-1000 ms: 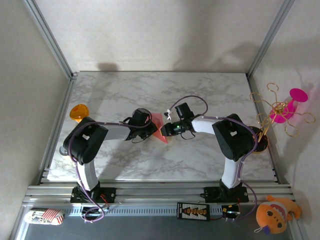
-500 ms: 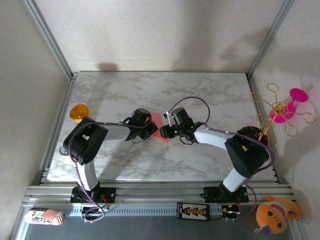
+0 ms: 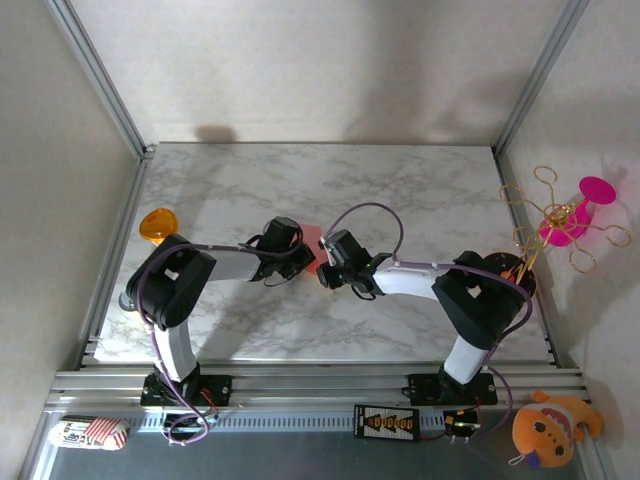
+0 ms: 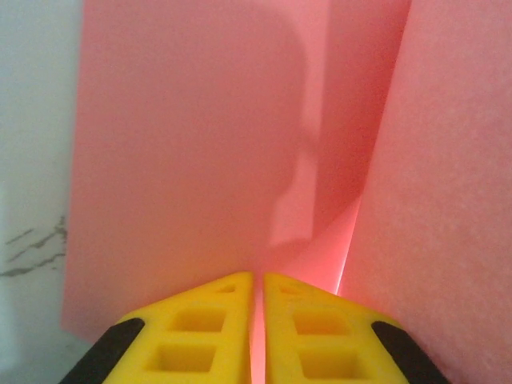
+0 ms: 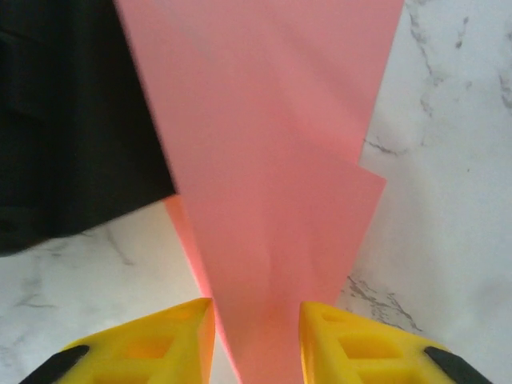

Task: Fold a paper plane with a square sheet of paper (pick it up from the middle)
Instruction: Fourth fold the wing at the center of the table.

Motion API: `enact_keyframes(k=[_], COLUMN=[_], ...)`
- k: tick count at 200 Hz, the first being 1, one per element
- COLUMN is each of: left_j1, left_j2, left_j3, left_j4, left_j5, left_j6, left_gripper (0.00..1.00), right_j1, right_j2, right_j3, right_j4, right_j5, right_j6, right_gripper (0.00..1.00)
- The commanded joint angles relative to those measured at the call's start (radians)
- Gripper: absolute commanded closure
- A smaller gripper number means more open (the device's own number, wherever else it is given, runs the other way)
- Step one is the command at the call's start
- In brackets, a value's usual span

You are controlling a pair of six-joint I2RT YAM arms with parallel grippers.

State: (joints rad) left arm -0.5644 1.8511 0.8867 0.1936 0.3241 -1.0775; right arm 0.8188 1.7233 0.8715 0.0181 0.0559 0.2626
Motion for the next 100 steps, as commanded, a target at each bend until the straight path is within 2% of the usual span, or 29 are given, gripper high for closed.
enact_keyframes(k=[1, 49, 100], left_j1=[-0.008, -0.008, -0.008], left_j2=[-0.023, -0.024, -0.023], left_j3=[-0.020, -0.020, -0.020], left_j4=[-0.045, -0.048, -0.051], left_j5=[-0.029, -0.031, -0.033], left_j6=[-0.008, -0.009, -0.009], left_gripper=[0.88, 0.88, 0.88], right_j1=[0.012, 0.012, 0.012], right_j2=[0.022, 0.036, 0.019], right_j3=[0.026, 0.030, 0.036], right_j4=[-0.014, -0.006, -0.019], right_j5=[0.032, 0.026, 0.043], right_j6=[-0.017, -0.022, -0.026], right_gripper=[0.69, 0.77, 0.77])
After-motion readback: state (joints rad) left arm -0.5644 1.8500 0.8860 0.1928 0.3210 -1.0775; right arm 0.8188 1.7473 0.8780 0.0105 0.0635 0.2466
